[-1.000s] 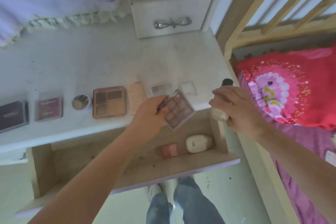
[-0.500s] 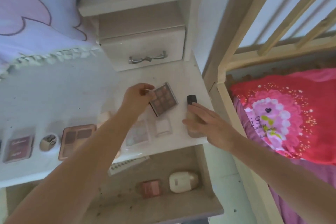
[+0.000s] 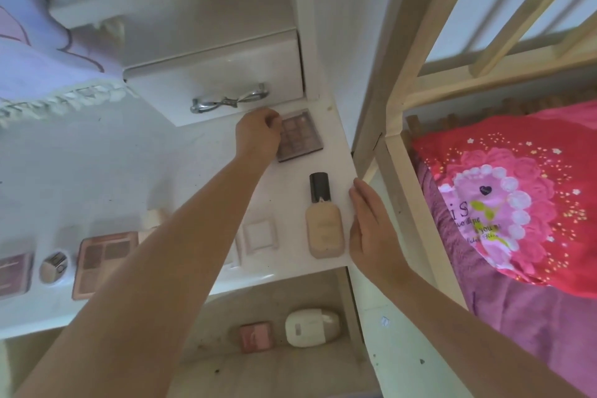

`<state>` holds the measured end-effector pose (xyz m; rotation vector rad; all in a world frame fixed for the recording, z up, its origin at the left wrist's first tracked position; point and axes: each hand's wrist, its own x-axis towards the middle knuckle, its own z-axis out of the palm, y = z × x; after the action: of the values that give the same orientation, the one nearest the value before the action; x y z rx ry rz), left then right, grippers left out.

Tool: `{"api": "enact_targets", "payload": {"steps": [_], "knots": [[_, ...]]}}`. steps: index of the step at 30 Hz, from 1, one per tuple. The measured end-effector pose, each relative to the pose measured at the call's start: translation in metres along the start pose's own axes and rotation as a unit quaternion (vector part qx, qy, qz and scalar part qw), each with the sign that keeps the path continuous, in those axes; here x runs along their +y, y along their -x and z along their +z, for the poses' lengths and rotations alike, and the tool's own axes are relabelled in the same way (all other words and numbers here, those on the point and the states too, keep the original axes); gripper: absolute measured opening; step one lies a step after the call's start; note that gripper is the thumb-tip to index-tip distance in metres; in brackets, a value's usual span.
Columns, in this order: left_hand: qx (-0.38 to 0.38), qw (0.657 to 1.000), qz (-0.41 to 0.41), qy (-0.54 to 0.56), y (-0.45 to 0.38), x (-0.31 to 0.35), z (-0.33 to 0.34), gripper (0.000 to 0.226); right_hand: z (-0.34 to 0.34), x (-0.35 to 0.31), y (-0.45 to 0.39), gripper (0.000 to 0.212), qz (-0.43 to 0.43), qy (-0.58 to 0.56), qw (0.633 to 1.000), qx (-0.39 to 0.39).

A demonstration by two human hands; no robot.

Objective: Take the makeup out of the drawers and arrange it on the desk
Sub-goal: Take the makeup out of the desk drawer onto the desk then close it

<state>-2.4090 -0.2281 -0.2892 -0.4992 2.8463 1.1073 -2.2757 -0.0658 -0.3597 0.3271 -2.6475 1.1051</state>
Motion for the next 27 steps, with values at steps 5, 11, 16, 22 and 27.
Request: {"api": "enact_targets", "payload": {"steps": [5,11,16,22,27], "knots": [[0.026,0.999,0.020,-0.036,0.003,-0.004,0.004,0.038,-0.002,-0.002,-0.002,0.054,-0.003,0.015,1.000,-0.010],[0.059,0.974,0.207,-0.076,0.071,-0.041,-0.019,0.033,-0.008,-0.006,-0.002,0.038,0.003,0.061,0.998,-0.009],[0.027,0.911,0.400,-0.101,0.178,-0.132,-0.030,0.017,-0.027,-0.029,0.065,0.020,-0.013,0.094,0.995,-0.008],[-0.301,0.911,0.097,-0.264,0.226,-0.217,-0.012,0.034,0.022,-0.065,0.115,0.035,-0.004,0.182,0.878,-0.444],[-0.337,0.887,0.050,-0.312,0.219,-0.226,0.013,0.036,0.070,-0.067,0.106,0.050,0.046,0.297,0.801,-0.517]]}}
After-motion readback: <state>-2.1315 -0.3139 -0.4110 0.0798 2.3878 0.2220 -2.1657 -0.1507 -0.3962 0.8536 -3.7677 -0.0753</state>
